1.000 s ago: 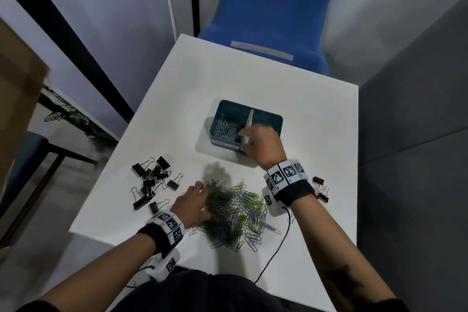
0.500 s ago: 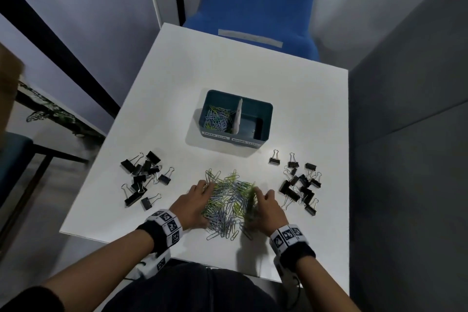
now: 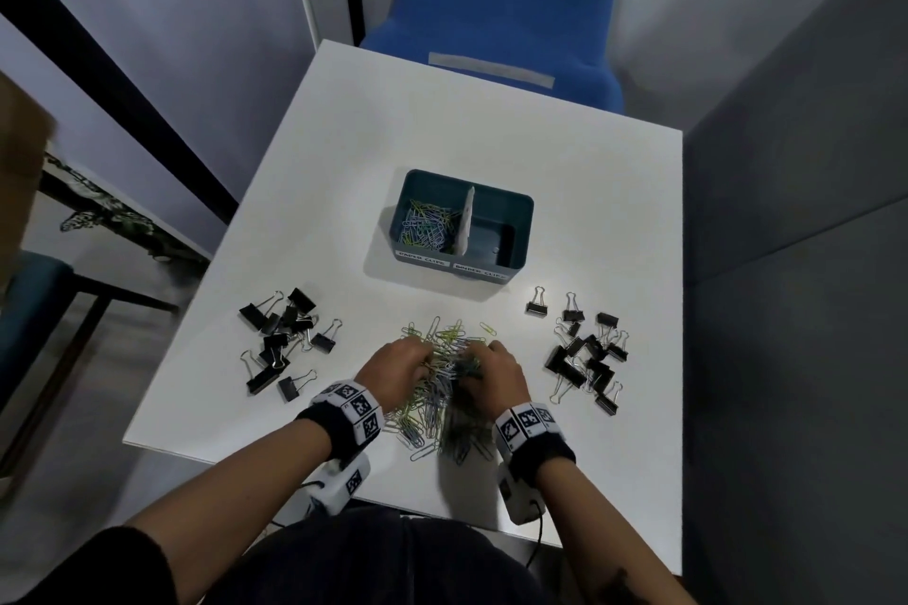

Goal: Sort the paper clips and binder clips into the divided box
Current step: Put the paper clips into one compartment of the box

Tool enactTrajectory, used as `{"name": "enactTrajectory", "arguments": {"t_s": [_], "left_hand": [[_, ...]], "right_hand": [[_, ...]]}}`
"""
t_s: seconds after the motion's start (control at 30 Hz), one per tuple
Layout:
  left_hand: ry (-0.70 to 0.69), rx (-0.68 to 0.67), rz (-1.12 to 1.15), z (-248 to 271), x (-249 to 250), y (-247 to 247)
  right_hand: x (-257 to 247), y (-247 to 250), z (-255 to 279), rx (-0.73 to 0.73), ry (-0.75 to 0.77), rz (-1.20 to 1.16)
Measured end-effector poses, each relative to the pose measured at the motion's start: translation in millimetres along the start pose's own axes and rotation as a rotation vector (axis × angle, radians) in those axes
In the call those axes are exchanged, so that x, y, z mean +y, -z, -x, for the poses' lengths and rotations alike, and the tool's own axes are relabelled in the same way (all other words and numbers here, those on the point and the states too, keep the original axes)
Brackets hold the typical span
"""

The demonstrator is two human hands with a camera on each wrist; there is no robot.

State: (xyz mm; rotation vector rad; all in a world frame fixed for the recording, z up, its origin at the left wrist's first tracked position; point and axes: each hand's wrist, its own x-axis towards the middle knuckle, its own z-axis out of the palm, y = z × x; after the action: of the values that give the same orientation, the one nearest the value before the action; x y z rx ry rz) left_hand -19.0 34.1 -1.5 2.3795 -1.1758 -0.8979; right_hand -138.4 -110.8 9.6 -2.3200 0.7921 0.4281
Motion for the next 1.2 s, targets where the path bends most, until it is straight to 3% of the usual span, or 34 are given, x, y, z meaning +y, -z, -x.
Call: {"name": "enactTrajectory", "arguments": {"t_s": [0.27,0.5,0.67,0.83,0.9,1.03,1.2], "left_hand": [[-0.062,0.13,0.167,0,12,30],[-0.137,0.357,0.246,-25,39,109],[-0.089,0.489,0.184,-68,43,157],[0.089,0.624,0.1,-67,25,156],[0.122,0.606,0.059,-57,15,137],[0.163,0.406,0.029,-31,-7,89],[0.17,0.215,-0.054,5,-18,51]], "right_hand": [[6,19,4,0.094,0.056,-0.062],[0,41,14,0.149,0.104,-0.036],[-24,77,19,0.178,0.19,-0.039],[-64,125,6,0.273,0.327,-0.031],[-83,144,-8,0.306,0.349,-0.043],[-118,167,-54,0.381,0.366,-0.017],[-130,168,-79,0.316,0.289,0.077]]}}
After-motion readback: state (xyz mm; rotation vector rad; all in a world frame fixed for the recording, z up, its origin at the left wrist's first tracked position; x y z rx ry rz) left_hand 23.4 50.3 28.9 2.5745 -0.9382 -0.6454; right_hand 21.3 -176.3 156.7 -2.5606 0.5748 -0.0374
